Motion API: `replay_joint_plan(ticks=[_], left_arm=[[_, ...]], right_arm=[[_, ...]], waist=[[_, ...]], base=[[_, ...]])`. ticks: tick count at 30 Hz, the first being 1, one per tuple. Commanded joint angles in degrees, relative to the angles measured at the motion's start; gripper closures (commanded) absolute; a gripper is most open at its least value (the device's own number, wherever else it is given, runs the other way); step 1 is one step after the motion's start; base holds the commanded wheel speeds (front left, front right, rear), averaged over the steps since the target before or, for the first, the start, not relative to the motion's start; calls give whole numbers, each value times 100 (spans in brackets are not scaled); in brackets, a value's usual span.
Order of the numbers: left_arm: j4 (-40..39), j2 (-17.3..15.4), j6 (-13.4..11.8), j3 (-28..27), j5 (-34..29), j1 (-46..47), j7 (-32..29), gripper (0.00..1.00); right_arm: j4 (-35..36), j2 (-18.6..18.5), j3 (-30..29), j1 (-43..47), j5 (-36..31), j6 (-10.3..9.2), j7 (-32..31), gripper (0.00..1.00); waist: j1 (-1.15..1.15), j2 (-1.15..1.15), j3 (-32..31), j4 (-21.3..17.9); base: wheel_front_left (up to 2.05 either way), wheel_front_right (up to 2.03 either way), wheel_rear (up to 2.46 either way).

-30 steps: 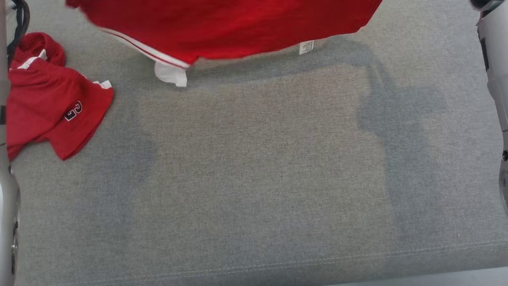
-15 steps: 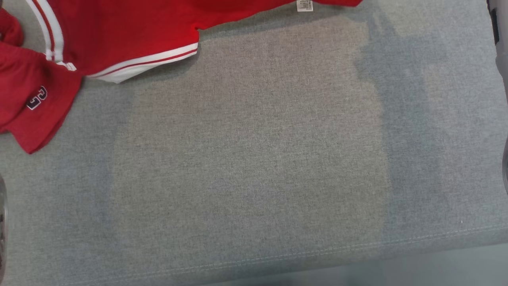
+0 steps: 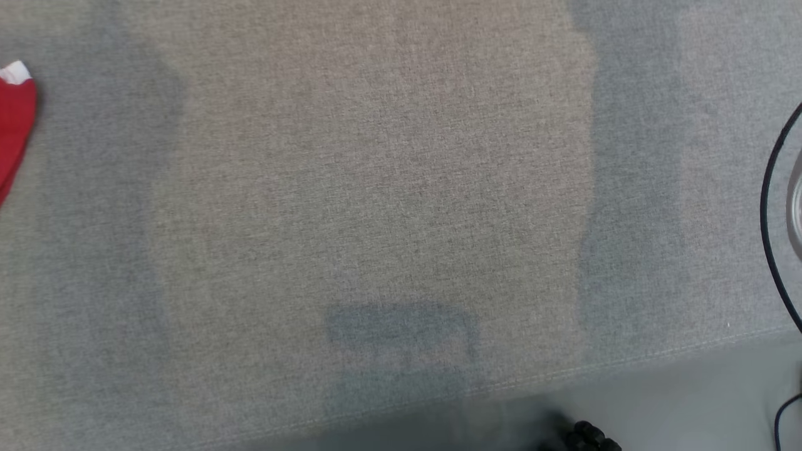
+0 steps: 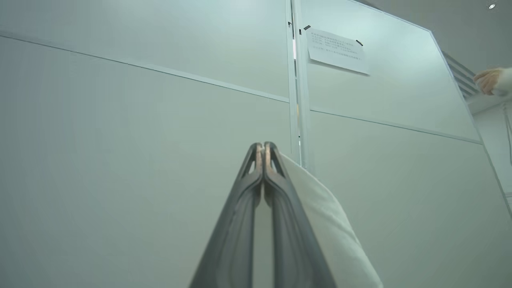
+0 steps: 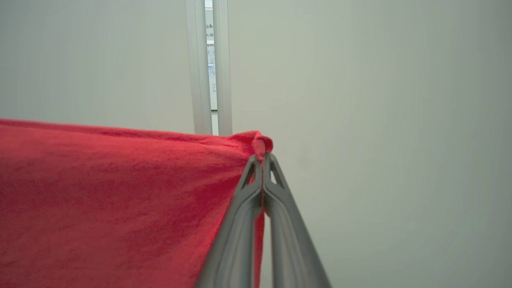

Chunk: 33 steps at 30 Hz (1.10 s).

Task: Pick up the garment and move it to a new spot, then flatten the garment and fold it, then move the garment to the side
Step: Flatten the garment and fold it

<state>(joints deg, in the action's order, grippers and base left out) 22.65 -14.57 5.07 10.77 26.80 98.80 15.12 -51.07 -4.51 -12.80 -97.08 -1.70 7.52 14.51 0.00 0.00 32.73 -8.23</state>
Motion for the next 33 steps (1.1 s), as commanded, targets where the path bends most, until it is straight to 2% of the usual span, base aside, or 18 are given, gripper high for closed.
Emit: replay_joint_plan(ticks=[1, 5, 8, 12, 15, 19, 25, 30, 33], left_arm=[[-135, 46, 47, -99, -86, 69, 3, 100], [-790, 349, 174, -451, -134, -15, 2, 100], [-948, 411, 224, -521, -59, -448, 3, 100], [-1245, 233, 241, -386, 78, -1306, 5, 100], [-1392, -38, 242, -138, 214, -2216, 4, 100], [-1601, -314, 243, 148, 382, -3284, -60, 100], [-1807, -351, 155, 314, 609, -4798, -224, 100], [-2040, -365, -33, 410, 714, -6011, -296, 100], [-2147, -381, -192, 404, 739, -6697, -274, 100]], right_arm=[[107, 27, -122, -92, -125, -6, 40, 100], [739, 121, -506, -99, -415, -6, 61, 100], [832, 164, -352, 193, -528, -3, 61, 100], [694, 77, 156, 674, -446, -5, 63, 100], [513, -150, 701, 1117, -314, -6, 51, 100], [468, -463, 1379, 1602, 188, -6, -192, 100], [846, -969, 2244, 2501, 974, -6, -716, 100], [1393, -1301, 2826, 3375, 1525, -6, -1237, 100], [1717, -1457, 2957, 3956, 1822, -6, -1576, 100]], waist=[[0, 0, 171, -113], [0, 0, 441, -55], [0, 0, 593, 61], [0, 0, 596, 209], [0, 0, 440, 346], [0, 0, 159, 531], [0, 0, -452, 695], [0, 0, -997, 674], [0, 0, -1316, 657]], base=[[0, 0, 0], [0, 0, 0], [0, 0, 0], [0, 0, 0], [0, 0, 0], [0, 0, 0], [0, 0, 0], [0, 0, 0], [0, 0, 0]])
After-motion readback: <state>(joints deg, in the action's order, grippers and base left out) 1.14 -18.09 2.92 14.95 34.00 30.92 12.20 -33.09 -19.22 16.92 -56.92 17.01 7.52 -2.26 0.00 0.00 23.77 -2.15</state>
